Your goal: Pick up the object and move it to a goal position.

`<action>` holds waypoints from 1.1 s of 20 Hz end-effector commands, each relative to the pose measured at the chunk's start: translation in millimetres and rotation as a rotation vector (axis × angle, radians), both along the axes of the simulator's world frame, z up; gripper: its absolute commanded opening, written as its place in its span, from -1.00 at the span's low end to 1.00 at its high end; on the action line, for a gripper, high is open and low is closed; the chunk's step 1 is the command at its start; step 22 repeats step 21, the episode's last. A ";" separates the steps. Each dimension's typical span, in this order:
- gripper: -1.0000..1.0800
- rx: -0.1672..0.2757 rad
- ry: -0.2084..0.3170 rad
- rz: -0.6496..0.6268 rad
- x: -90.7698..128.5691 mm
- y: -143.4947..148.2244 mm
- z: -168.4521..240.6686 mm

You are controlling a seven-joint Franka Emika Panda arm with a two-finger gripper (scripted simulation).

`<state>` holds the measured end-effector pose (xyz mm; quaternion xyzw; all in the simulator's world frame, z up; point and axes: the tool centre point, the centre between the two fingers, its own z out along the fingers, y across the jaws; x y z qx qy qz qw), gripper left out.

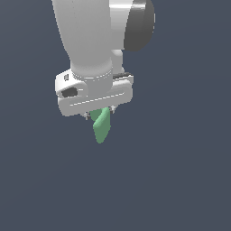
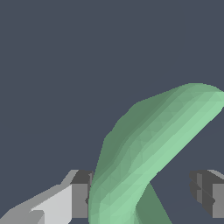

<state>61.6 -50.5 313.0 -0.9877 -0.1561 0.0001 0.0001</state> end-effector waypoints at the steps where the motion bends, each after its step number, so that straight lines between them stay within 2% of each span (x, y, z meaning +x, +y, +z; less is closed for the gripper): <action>1: -1.00 0.000 0.000 0.000 -1.6 -4.4 27.7; 11: -1.00 0.000 0.000 0.000 -2.2 -16.0 96.8; 22: -1.00 0.000 0.000 0.000 -1.1 -19.1 113.6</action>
